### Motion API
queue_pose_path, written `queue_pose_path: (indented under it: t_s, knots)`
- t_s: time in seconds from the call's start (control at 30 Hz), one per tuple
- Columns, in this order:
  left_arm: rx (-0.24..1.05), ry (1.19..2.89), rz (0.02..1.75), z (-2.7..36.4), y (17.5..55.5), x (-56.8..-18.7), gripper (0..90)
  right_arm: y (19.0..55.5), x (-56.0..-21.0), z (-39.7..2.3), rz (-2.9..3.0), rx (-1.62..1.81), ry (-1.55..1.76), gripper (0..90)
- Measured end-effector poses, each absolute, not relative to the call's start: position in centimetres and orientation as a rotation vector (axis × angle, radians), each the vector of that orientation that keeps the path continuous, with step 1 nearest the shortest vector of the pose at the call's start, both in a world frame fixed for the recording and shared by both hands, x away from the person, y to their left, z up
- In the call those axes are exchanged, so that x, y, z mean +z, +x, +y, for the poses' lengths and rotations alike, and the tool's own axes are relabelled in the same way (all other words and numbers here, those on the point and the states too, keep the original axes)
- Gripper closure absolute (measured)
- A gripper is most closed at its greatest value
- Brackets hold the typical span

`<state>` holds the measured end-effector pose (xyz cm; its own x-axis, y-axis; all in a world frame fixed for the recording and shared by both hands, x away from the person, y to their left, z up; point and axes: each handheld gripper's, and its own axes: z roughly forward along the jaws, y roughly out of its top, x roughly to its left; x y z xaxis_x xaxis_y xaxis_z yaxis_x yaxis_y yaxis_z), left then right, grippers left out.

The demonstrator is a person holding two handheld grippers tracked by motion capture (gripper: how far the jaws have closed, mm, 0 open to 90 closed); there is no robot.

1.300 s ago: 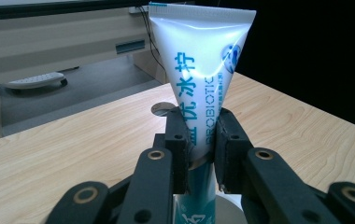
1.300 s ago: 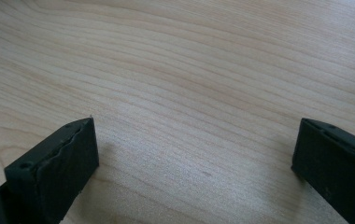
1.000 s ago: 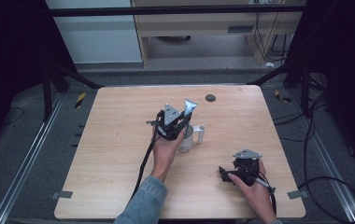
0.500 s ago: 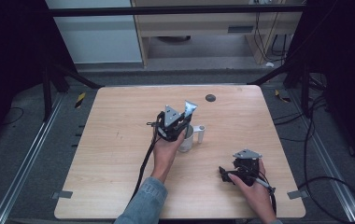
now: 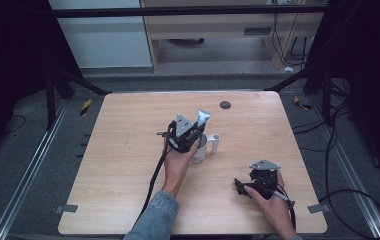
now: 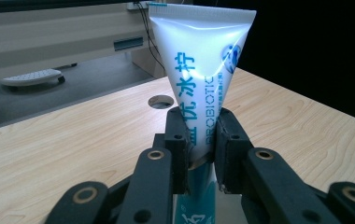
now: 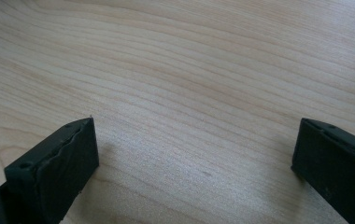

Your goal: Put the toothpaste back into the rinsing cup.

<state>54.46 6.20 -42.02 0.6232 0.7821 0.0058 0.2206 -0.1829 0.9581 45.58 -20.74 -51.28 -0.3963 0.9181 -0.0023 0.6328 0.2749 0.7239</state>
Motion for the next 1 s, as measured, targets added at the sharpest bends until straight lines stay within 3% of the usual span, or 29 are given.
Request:
queue_pose_path:
  t_s: [1.0]
  knots:
    - [0.589, 1.752, 0.873, 6.47, 54.91, -42.15, 74.4, 45.58, -51.27, -20.75, 2.128, 0.909, 1.397, 0.6]
